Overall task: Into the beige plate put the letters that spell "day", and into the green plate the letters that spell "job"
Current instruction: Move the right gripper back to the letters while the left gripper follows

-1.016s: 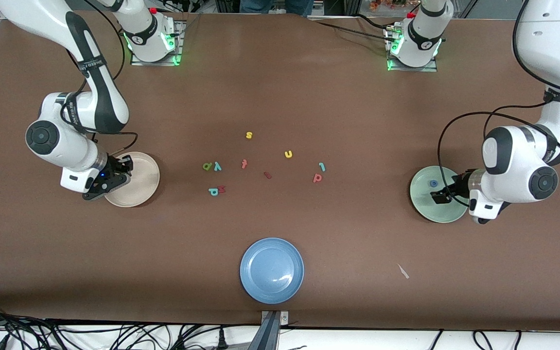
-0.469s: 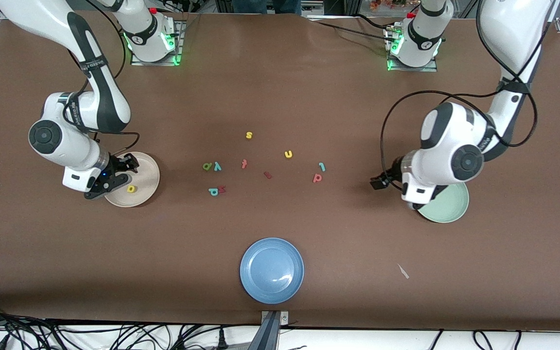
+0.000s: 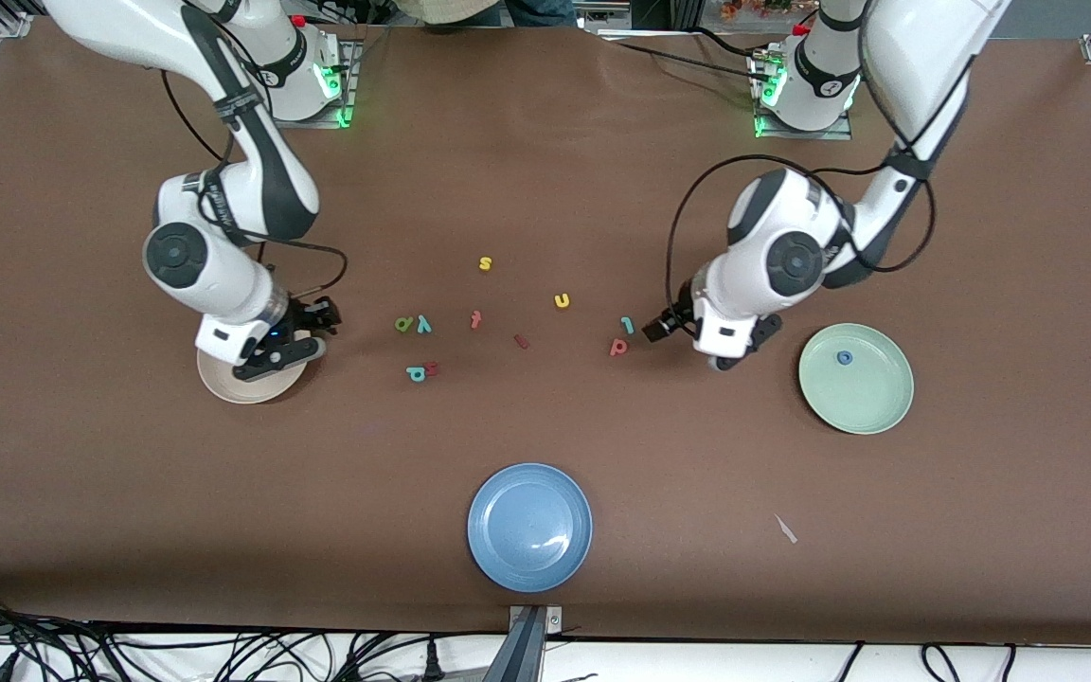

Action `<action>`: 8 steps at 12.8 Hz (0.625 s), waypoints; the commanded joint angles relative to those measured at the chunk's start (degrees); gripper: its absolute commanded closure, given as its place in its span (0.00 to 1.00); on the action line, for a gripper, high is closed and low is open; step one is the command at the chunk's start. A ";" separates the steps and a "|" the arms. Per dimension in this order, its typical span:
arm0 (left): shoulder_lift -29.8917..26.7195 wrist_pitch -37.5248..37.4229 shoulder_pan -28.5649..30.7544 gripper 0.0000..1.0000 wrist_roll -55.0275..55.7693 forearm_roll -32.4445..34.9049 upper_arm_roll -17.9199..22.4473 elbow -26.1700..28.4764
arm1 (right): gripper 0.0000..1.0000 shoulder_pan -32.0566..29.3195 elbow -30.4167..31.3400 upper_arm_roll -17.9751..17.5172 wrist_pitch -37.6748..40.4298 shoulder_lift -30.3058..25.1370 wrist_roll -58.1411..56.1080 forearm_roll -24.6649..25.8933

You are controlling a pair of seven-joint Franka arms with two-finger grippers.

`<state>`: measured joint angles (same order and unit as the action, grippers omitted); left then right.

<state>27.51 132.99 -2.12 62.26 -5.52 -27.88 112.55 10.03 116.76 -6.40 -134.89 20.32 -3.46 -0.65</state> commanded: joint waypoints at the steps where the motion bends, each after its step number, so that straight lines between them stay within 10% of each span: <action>1: 3.41 5.33 -2.18 0.00 4.51 4.88 0.10 1.54 | 0.24 0.77 -3.20 -2.30 -4.04 4.97 6.34 0.47; 8: 8.17 10.80 -4.38 0.30 10.51 11.93 0.19 0.49 | 0.24 4.20 -1.72 -2.39 -8.63 7.10 13.12 0.74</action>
<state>35.28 143.24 -6.20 71.02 4.44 -27.85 114.35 14.47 114.72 -8.58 -142.42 27.30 8.33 -0.63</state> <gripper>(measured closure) 0.295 0.242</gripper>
